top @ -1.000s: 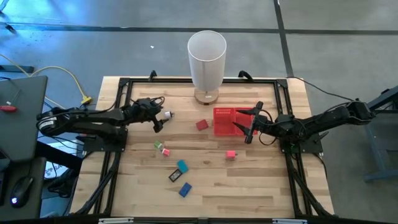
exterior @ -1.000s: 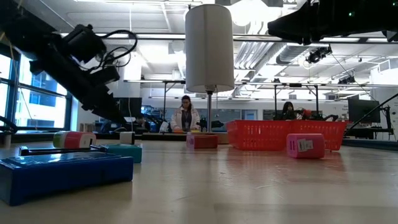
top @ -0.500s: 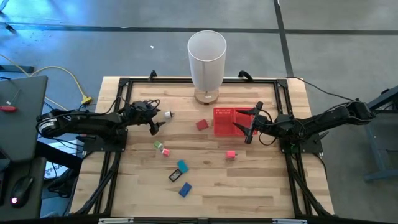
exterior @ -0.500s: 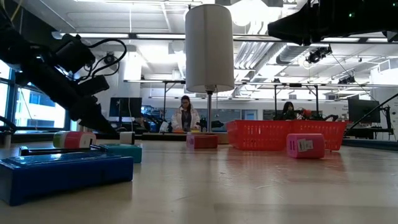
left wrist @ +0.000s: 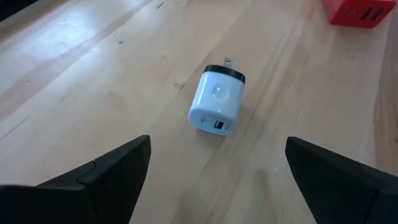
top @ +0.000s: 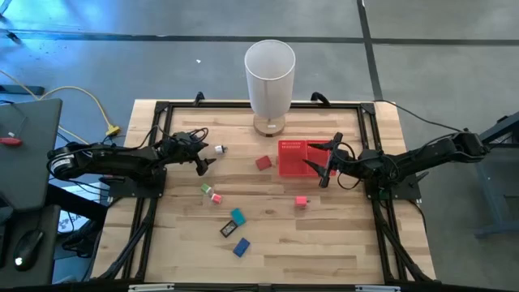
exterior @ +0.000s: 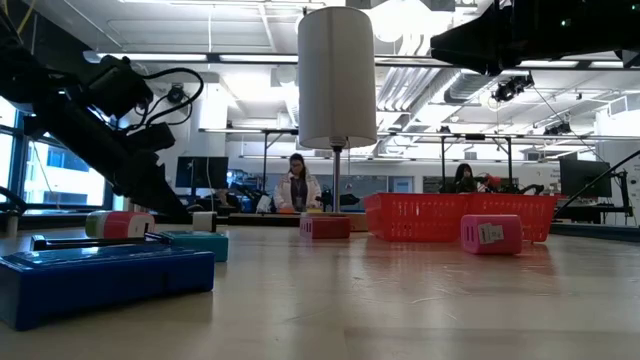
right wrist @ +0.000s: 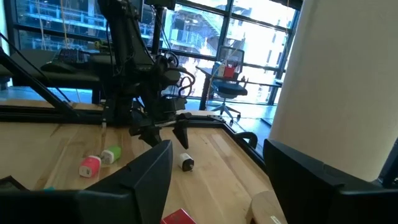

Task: Pick & Place Office items
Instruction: Put the white charger adapter into the right red bin

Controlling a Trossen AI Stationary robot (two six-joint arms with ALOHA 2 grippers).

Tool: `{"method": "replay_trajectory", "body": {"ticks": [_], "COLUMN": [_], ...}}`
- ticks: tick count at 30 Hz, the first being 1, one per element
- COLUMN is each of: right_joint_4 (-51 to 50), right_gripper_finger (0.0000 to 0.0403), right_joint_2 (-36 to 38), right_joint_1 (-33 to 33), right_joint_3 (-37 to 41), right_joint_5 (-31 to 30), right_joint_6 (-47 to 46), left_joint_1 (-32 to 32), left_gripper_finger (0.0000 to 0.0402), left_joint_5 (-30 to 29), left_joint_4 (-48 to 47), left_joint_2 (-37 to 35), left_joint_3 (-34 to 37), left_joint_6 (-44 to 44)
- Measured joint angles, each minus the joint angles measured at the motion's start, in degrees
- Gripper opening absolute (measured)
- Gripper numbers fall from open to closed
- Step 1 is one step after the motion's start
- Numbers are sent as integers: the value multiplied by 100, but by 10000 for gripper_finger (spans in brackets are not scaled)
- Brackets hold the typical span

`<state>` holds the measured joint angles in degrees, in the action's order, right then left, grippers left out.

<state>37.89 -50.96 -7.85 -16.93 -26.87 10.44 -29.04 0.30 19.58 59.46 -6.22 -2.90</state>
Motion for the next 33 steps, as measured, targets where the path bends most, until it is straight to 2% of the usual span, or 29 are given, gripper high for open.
{"method": "replay_trajectory", "body": {"ticks": [7, 12, 22, 29, 33], "right_joint_4": [2, 2, 2, 2, 2], "right_gripper_finger": [240, 240, 240, 240, 240], "right_joint_2": [0, 0, 0, 0, 0], "right_joint_1": [-1, 0, 1, 1, 1], "right_joint_3": [0, 0, 0, 0, 0], "right_joint_5": [0, 0, 0, 2, 2], "right_joint_6": [-4, 9, 9, 9, 9], "left_joint_1": [0, 0, 11, 15, 15], "left_gripper_finger": [364, 364, 364, 364, 364], "left_joint_5": [-46, -54, -242, -216, -202], "left_joint_4": [130, 252, 148, 146, 503], "left_joint_2": [0, 0, 19, 518, 944], "left_joint_3": [0, 0, 0, 0, 0], "left_joint_6": [168, -144, 320, 307, 166]}}
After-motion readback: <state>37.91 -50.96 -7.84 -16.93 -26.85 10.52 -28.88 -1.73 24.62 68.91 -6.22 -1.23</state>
